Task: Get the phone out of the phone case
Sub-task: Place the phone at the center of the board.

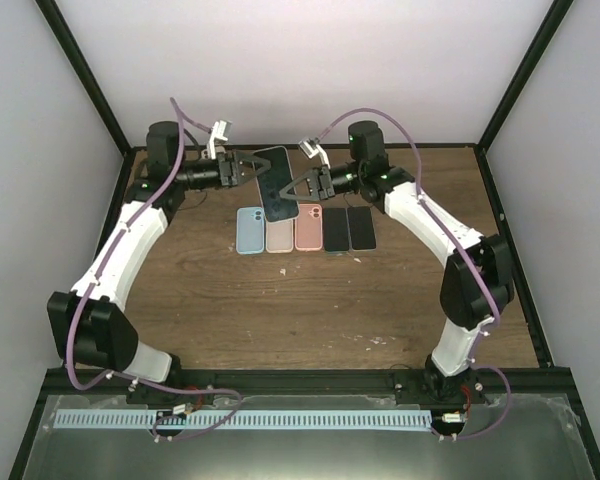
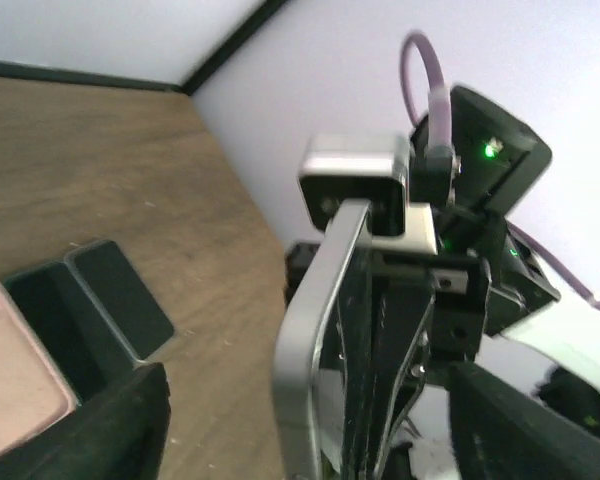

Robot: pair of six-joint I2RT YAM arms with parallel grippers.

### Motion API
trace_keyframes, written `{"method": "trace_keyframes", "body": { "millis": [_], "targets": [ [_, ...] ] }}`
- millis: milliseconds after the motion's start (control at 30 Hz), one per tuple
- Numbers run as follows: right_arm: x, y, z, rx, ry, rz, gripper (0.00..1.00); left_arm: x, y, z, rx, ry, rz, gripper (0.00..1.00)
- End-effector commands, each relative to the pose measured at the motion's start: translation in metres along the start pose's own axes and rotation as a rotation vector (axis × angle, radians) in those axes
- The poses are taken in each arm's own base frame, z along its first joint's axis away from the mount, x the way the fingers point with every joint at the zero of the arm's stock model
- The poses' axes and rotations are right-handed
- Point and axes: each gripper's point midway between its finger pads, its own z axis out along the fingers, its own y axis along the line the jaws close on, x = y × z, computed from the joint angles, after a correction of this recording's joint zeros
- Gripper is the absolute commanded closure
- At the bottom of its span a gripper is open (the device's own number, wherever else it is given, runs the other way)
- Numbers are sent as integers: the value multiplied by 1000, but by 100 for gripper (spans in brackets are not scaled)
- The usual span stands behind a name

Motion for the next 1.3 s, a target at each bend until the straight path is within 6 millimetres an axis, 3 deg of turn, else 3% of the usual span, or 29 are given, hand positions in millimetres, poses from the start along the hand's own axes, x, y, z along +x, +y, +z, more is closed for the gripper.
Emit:
{"method": "trace_keyframes", "body": {
  "millis": [0,167,300,433,567,800,933,1100,1267],
  "targets": [
    [-5,-9,-22,21,-3,-32,99,-28,26,-23,-284,-89,17,13],
    [4,-64,-76,170,-75,32,99,-59,45,-58,-515,-152,-132,1],
    [9,-100,-123,312,-122,63,99,-94,43,-90,-613,-250,-194,0],
    [20,-132,-167,429,-164,126,99,-104,52,-102,-678,-282,-258,0],
    [34,-153,-194,580,-153,124,99,-110,65,-113,-668,-300,-358,0],
    [81,-185,-226,715,-109,233,99,-135,64,-132,-611,-382,-390,0],
    [95,-194,-235,747,-86,257,99,-147,59,-147,-606,-448,-384,0],
    [116,-206,-241,761,-58,305,99,-144,38,-153,-564,-459,-361,0],
    [130,-213,-258,793,-46,336,99,-157,14,-174,-542,-569,-266,0]
  ]
}}
